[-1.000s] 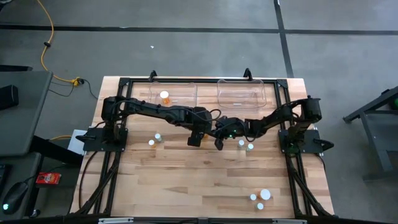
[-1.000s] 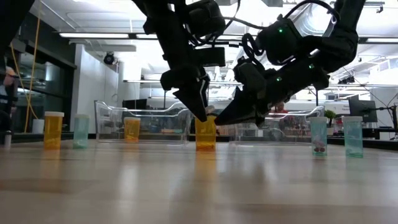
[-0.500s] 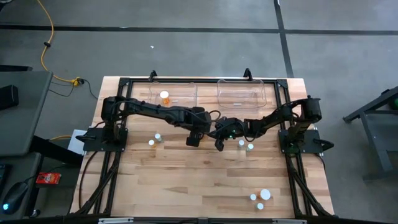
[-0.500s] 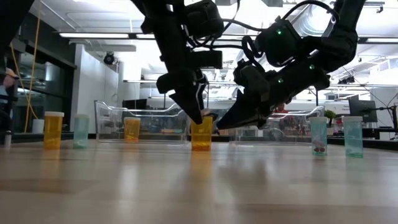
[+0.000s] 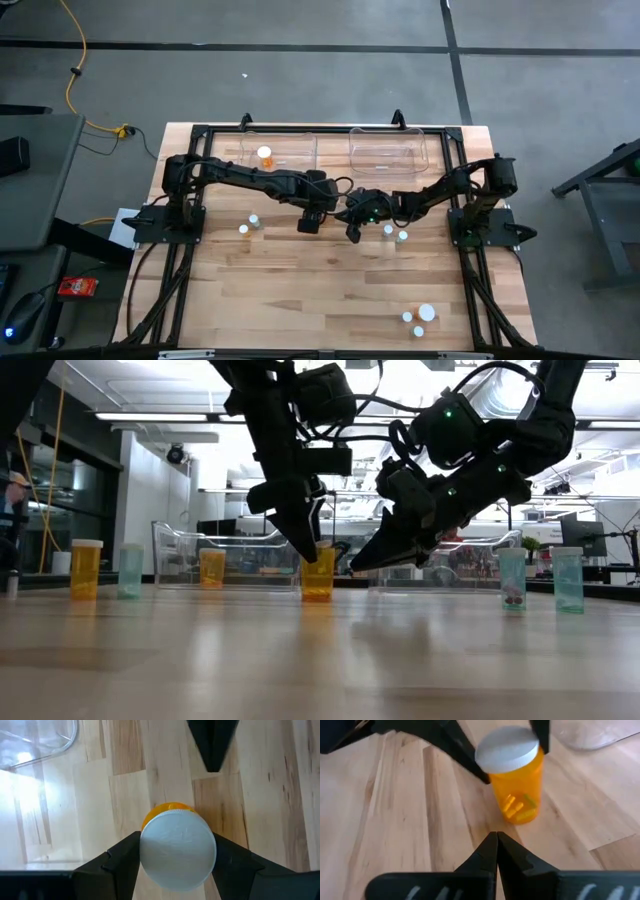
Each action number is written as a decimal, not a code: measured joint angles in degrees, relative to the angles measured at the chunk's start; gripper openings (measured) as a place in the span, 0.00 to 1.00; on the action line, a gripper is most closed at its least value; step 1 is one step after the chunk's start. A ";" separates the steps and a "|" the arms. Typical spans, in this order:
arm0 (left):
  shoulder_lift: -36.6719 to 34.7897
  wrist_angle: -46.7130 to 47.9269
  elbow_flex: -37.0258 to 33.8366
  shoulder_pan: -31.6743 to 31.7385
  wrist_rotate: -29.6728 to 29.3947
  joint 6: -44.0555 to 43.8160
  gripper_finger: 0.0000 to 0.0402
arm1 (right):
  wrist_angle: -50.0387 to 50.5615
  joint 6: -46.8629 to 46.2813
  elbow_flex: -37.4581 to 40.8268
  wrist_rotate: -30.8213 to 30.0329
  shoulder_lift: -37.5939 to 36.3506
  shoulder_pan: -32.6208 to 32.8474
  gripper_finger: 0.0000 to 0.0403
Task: Pick and place medicine bottles into bin by pill shape (circle, oval)
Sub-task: Put the top orange capsule bottle into the left transparent bin
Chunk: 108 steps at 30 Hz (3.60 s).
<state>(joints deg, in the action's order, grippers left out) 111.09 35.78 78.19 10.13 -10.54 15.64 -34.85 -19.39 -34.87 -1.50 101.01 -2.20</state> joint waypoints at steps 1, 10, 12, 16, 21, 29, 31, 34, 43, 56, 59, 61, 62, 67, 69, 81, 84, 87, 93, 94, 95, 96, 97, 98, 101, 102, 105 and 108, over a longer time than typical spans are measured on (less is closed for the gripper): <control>0.00 0.05 0.00 -0.02 -0.21 -0.01 0.49 | -0.08 0.17 0.00 -0.30 0.00 0.00 0.00; 0.02 0.29 -0.04 -0.02 -0.42 -0.46 0.49 | -9.10 3.26 0.00 -0.54 0.00 1.57 0.00; 0.02 0.31 -0.04 -0.02 -0.42 -0.46 0.49 | -11.17 4.11 -0.12 -1.38 -0.02 2.08 0.00; 0.02 -0.01 -0.07 -0.01 -0.40 -0.46 0.49 | -10.86 5.89 -1.58 -4.27 -0.02 1.69 0.00; 0.15 -1.81 -0.15 -0.01 -0.40 -0.46 0.49 | -8.93 8.38 -4.95 -4.13 -0.02 1.55 0.00; 0.39 -2.35 0.82 0.00 -1.43 -0.05 0.49 | -0.85 9.37 -6.71 -7.99 -0.02 1.35 0.00; 0.39 -2.48 1.29 0.00 -1.05 -0.02 0.49 | -2.19 9.39 -6.73 -8.89 0.42 0.98 0.00; 0.39 -2.55 1.59 0.04 -0.83 -0.03 0.49 | -3.42 9.96 -6.75 -8.98 1.02 0.35 0.00; 0.52 -2.43 0.84 0.51 -0.86 -0.44 0.49 | -3.48 8.71 -6.99 -8.90 4.44 -1.20 0.00; 0.37 -2.48 0.37 0.74 -1.26 -1.57 0.49 | -4.03 8.38 -6.97 -9.22 5.89 -1.20 0.00; 0.37 -2.46 0.37 0.74 -1.27 -1.95 0.49 | -6.17 9.64 -6.74 -9.43 6.14 -1.18 0.00; 0.35 -2.29 0.37 0.74 -1.19 -2.01 0.49 | -5.97 10.68 -6.67 -9.40 5.41 -1.15 0.00; 0.35 -2.14 0.37 0.72 -1.14 -2.05 0.49 | -5.66 11.00 -6.66 -9.38 5.01 -1.14 0.00; -0.03 -1.23 0.48 0.68 -0.17 -3.02 0.49 | 1.78 13.89 -6.17 -9.27 0.45 -1.11 0.00; -0.04 -1.31 0.50 0.63 -0.01 -3.28 0.49 | 4.29 14.41 -4.94 -10.14 -1.62 -0.93 0.00; -0.04 -1.53 0.50 0.70 0.01 -3.23 0.49 | -31.75 9.04 17.04 -15.22 -7.02 0.90 0.00; -0.02 -1.69 0.50 0.68 0.03 -3.46 0.49 | -35.93 9.18 17.29 -14.95 -5.60 0.87 0.00; 0.02 -2.36 0.50 0.68 0.68 -3.48 0.49 | -35.41 10.31 14.31 -14.27 -2.68 0.96 0.00; 0.02 -2.76 0.50 0.69 1.48 -3.48 0.49 | -35.68 10.77 7.36 -11.30 7.64 0.98 0.00; 0.03 -2.77 0.50 0.69 1.48 -3.48 0.49 | -35.85 10.69 6.26 -10.87 9.28 0.98 0.00; 0.04 -2.66 0.47 0.70 1.48 -3.47 0.49 | -36.59 10.63 5.44 -10.30 10.67 0.98 0.00; 0.04 -2.27 0.39 0.70 1.50 -3.46 0.49 | -37.25 10.37 4.84 -9.80 11.62 0.98 0.00; 0.09 -1.87 0.39 0.70 1.44 -3.48 0.49 | -37.82 10.28 4.10 -9.17 12.53 0.97 0.00; 0.07 -1.69 0.37 0.74 1.30 -3.46 0.49 | -37.97 10.23 3.27 -8.75 13.20 0.94 0.00; 0.13 -2.73 0.37 0.74 1.48 -3.46 0.49 | -37.88 10.42 1.85 -8.14 13.44 0.98 0.00; 0.13 -2.88 0.37 0.74 1.48 -3.46 0.49 | -37.86 10.51 1.57 -7.83 13.38 0.98 0.00; 0.13 -3.00 0.39 0.72 1.48 -3.46 0.49 | -37.42 11.34 0.44 -7.18 12.98 0.98 0.00; 0.14 -2.93 0.39 0.72 1.48 -3.46 0.49 | -34.49 11.80 -0.61 -7.28 13.15 0.96 0.00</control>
<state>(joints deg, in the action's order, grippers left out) 111.22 32.85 78.59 10.85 -9.07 12.19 -69.34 -7.59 -35.49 -8.77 114.16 -1.23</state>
